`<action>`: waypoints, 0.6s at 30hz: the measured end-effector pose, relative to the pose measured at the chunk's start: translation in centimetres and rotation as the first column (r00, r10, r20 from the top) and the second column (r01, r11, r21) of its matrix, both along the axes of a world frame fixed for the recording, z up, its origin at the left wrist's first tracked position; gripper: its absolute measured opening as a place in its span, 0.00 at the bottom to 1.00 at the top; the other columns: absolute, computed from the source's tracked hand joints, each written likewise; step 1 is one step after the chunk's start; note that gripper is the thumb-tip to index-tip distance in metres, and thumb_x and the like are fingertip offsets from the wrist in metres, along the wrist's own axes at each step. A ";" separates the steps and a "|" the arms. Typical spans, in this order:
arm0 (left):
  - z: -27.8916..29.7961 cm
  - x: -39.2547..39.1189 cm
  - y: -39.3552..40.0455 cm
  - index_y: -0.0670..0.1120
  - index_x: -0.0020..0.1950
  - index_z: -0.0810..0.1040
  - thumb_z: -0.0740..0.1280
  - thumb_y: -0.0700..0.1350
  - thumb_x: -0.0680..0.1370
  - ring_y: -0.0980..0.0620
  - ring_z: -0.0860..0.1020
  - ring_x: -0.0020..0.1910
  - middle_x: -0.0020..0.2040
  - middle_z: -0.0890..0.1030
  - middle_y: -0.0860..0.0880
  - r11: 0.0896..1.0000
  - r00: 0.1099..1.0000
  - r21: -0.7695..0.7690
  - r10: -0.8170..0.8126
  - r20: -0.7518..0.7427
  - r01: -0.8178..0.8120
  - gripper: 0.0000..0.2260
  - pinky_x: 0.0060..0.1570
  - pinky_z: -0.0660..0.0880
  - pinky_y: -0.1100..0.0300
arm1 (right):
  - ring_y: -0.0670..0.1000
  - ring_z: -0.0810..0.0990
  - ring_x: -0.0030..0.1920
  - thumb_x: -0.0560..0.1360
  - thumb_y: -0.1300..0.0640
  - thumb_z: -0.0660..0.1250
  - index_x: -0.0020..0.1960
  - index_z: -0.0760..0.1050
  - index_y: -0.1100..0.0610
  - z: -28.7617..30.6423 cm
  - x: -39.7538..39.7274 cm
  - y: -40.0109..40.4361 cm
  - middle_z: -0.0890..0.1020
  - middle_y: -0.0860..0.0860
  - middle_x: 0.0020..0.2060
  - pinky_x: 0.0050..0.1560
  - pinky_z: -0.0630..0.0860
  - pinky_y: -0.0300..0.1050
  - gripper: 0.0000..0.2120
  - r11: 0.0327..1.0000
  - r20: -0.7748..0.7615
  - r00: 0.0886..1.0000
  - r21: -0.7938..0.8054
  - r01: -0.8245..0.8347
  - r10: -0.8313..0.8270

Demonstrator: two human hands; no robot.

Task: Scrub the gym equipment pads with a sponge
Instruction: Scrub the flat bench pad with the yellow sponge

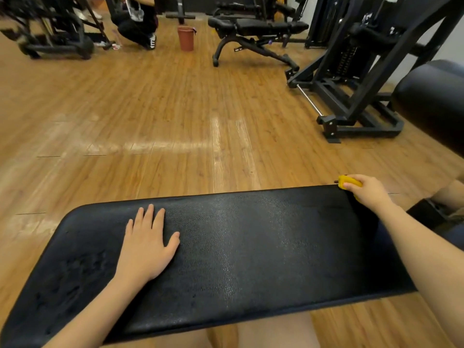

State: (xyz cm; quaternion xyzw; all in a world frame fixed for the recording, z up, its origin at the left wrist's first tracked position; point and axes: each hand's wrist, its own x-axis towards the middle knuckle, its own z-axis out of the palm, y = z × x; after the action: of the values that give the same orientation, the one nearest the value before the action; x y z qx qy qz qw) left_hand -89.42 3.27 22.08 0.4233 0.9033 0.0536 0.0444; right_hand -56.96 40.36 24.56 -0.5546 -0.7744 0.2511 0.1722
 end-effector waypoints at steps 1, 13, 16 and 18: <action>0.1 0.0 0.0 0.45 0.78 0.53 0.42 0.63 0.71 0.45 0.46 0.77 0.79 0.51 0.44 1.000 1.000 -0.008 0.002 -0.001 -0.002 0.39 0.74 0.46 0.49 | 0.62 0.73 0.61 0.76 0.59 0.66 0.63 0.74 0.62 -0.1 0.4 0.2 0.77 0.60 0.60 0.60 0.67 0.50 0.17 0.999 -0.023 0.999 -0.006 0.034 -0.034; -0.1 0.1 0.1 0.45 0.78 0.52 0.53 0.59 0.80 0.45 0.46 0.77 0.78 0.50 0.43 1.000 1.000 0.008 -0.002 0.004 0.001 0.31 0.74 0.47 0.48 | 0.54 0.72 0.46 0.75 0.57 0.68 0.63 0.75 0.60 -0.7 4.3 0.9 0.77 0.58 0.49 0.43 0.69 0.43 0.18 0.939 -0.110 0.940 -0.165 0.302 -0.322; -0.1 0.1 0.1 0.44 0.78 0.53 0.53 0.59 0.80 0.44 0.47 0.77 0.78 0.51 0.43 1.000 1.000 0.008 -0.007 -0.005 0.007 0.31 0.74 0.48 0.48 | 0.56 0.74 0.43 0.76 0.55 0.67 0.64 0.74 0.59 -0.8 5.1 0.4 0.77 0.59 0.46 0.37 0.69 0.43 0.18 0.927 -0.089 0.935 -0.190 0.324 -0.345; -0.1 0.1 0.2 0.44 0.78 0.54 0.53 0.59 0.80 0.43 0.48 0.77 0.78 0.52 0.42 1.000 1.000 0.014 -0.007 -0.007 0.007 0.31 0.74 0.49 0.48 | 0.57 0.74 0.43 0.76 0.54 0.66 0.65 0.74 0.59 -0.8 5.7 0.1 0.78 0.60 0.47 0.39 0.69 0.44 0.19 0.930 -0.074 0.938 -0.178 0.321 -0.338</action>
State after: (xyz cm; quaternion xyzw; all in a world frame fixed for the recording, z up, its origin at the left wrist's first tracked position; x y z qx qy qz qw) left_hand -89.29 3.43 22.01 0.4270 0.9016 0.0584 0.0384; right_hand -51.29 40.44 23.71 -0.6753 -0.6371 0.3094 0.2059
